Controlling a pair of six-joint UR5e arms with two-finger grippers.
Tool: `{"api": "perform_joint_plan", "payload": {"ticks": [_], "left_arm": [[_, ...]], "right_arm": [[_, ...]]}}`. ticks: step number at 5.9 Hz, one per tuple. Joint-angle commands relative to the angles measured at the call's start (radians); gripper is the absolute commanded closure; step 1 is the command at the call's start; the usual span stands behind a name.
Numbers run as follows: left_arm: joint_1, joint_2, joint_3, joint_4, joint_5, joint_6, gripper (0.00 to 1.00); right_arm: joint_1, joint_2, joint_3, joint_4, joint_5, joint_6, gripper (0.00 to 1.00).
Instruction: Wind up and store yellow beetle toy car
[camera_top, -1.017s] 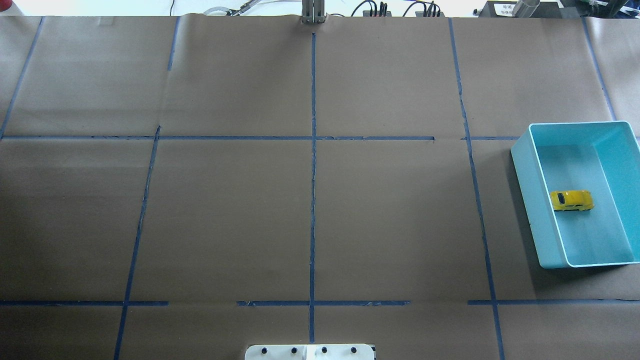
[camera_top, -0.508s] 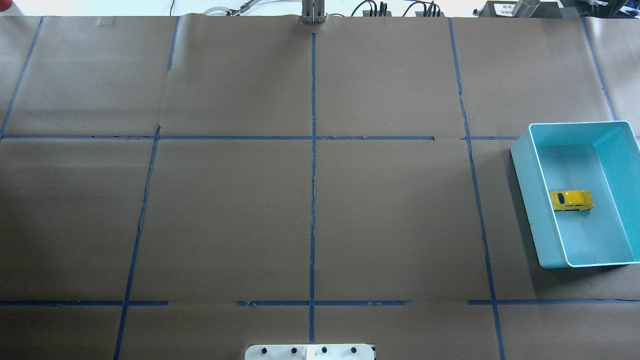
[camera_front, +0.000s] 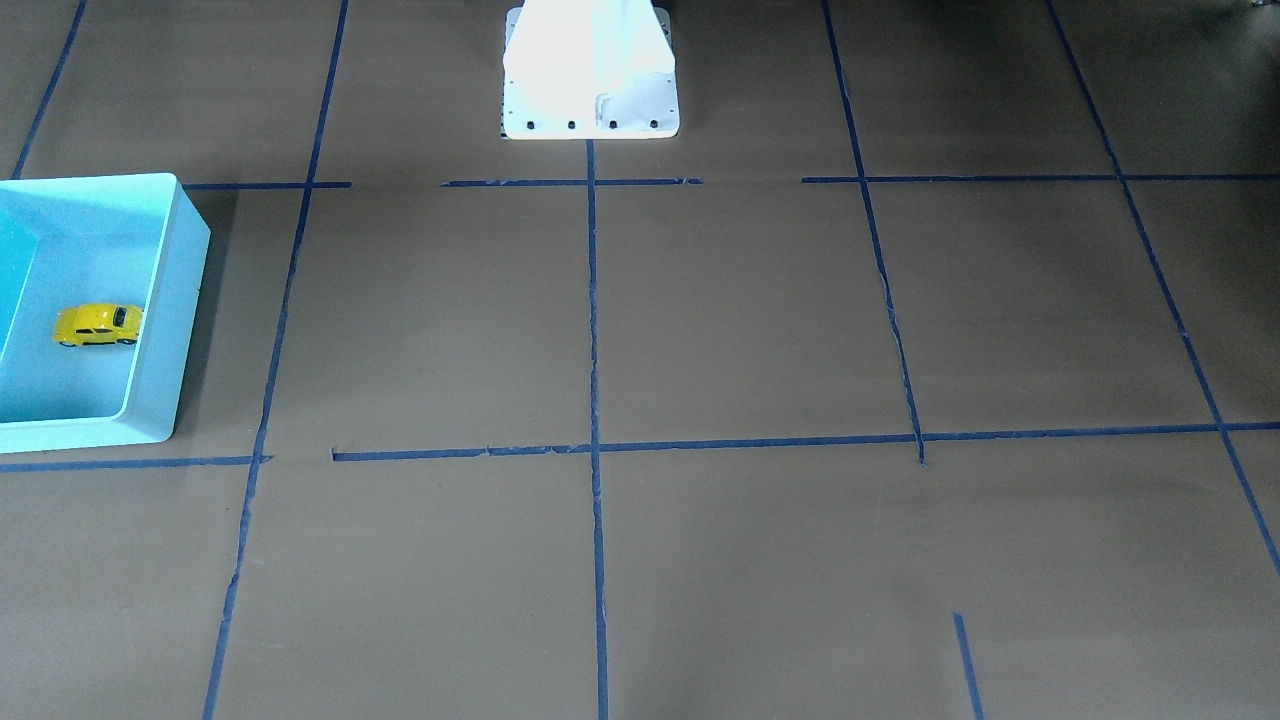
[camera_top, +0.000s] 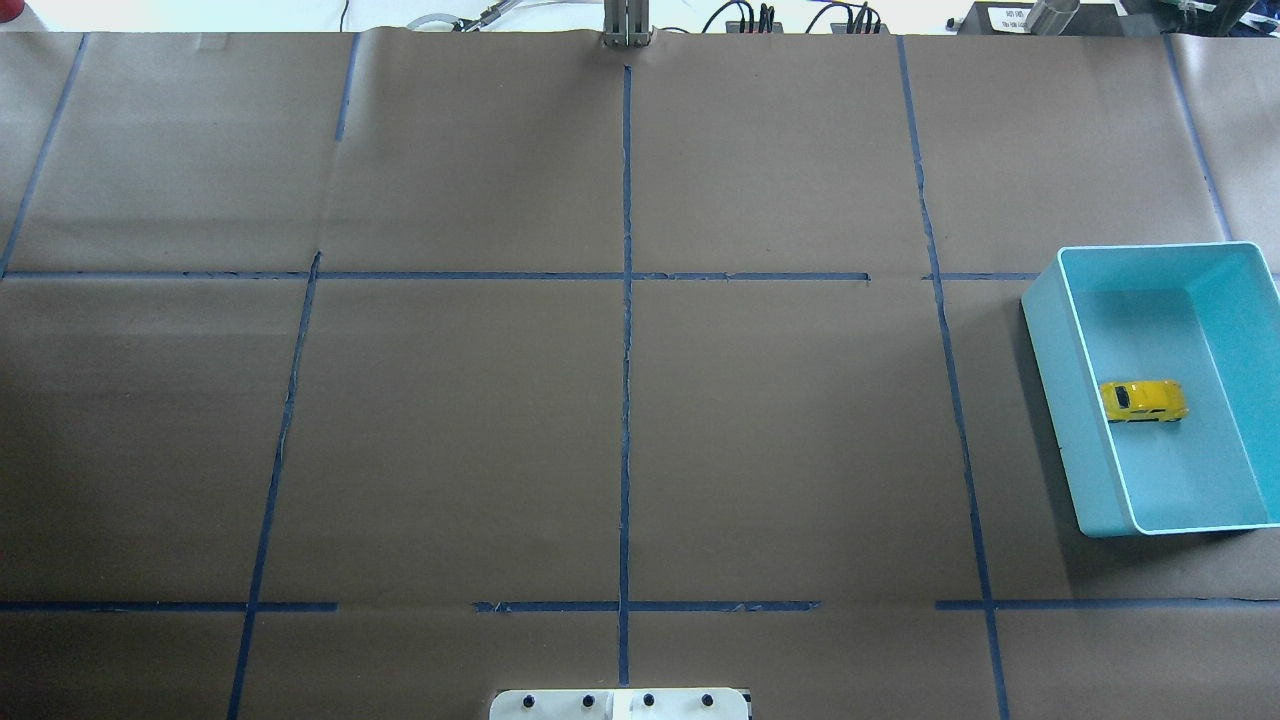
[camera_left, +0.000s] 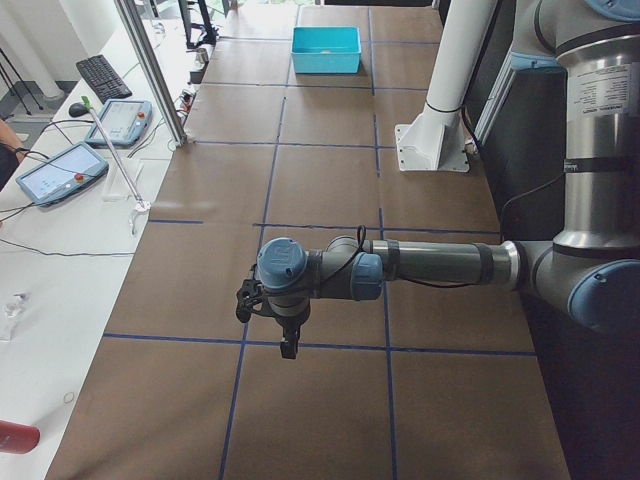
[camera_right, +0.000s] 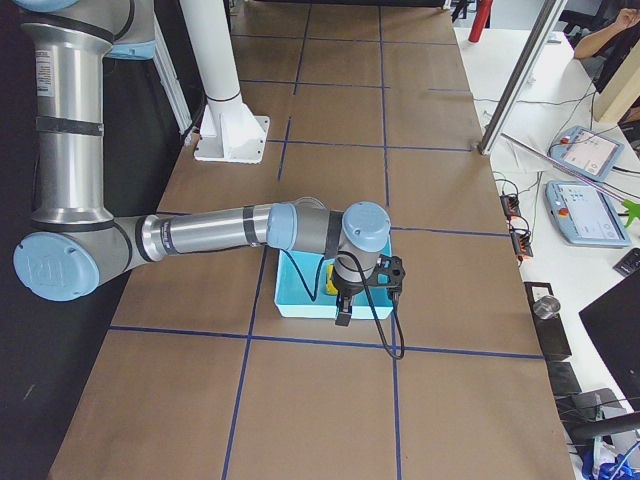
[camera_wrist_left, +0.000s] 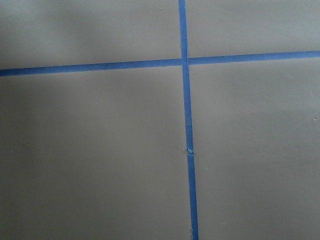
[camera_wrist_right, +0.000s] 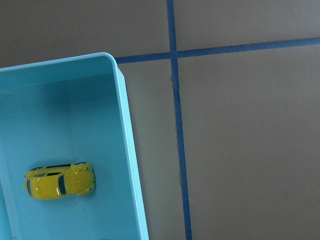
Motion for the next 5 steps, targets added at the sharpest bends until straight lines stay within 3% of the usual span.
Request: {"api": "perform_joint_plan", "payload": {"ticks": [1,5], "left_arm": [[0.000,0.000,0.001,0.001,0.000,0.000,0.00],[0.000,-0.002,-0.001,0.001,0.000,-0.002,0.00]], "right_arm": [[0.001,-0.003,-0.001,0.034,-0.028,0.031,0.00],[0.001,-0.022,-0.012,0.104,-0.029,-0.046,0.00]]}}
